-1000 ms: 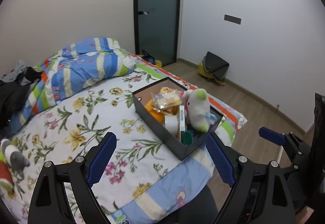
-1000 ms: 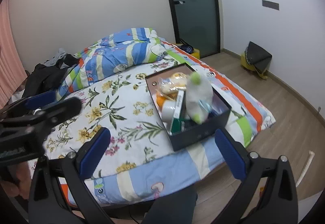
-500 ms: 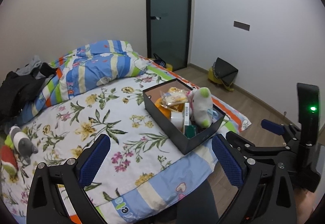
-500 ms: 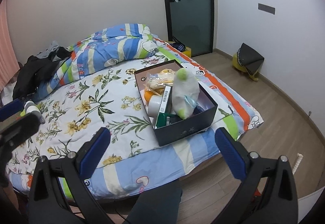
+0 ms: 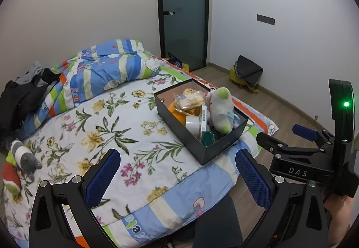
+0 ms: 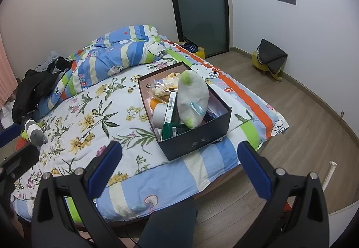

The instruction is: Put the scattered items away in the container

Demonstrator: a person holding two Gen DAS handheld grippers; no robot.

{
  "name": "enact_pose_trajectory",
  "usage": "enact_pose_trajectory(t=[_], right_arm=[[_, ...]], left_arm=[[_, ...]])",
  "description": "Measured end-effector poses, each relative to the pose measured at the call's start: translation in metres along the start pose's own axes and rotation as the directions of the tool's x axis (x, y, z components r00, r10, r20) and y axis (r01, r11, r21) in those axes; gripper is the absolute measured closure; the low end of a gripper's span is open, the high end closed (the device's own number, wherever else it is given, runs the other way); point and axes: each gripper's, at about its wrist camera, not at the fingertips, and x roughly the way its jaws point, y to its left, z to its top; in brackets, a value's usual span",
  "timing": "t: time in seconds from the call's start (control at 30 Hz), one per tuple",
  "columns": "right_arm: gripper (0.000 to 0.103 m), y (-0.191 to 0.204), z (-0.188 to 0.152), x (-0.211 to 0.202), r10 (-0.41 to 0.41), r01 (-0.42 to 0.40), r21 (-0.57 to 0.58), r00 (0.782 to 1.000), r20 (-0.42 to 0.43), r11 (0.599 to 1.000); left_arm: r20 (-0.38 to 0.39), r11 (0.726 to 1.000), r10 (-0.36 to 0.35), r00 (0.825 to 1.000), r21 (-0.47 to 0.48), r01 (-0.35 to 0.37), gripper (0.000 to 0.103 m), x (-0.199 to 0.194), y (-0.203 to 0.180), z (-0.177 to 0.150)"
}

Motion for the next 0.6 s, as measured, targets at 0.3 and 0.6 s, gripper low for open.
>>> enact_pose_trajectory(t=[0.3, 0.6], right_arm=[[0.000, -0.0024, -0.0001, 0.0008, 0.011, -0.011, 0.008, 1.000, -0.001, 1.000], [0.000, -0.0017, 0.0010, -0.0008, 0.025, -0.025, 0.011, 1.000, 0.004, 1.000]], left_arm=[[-0.015, 0.999, 0.034, 0.999, 0.018, -0.034, 0.001, 0.0036, -0.0050, -0.0028], [-0.005, 0.999, 0.049, 0.999, 0.010, -0.049, 0.001, 0.0032, -0.0059, -0.0036]])
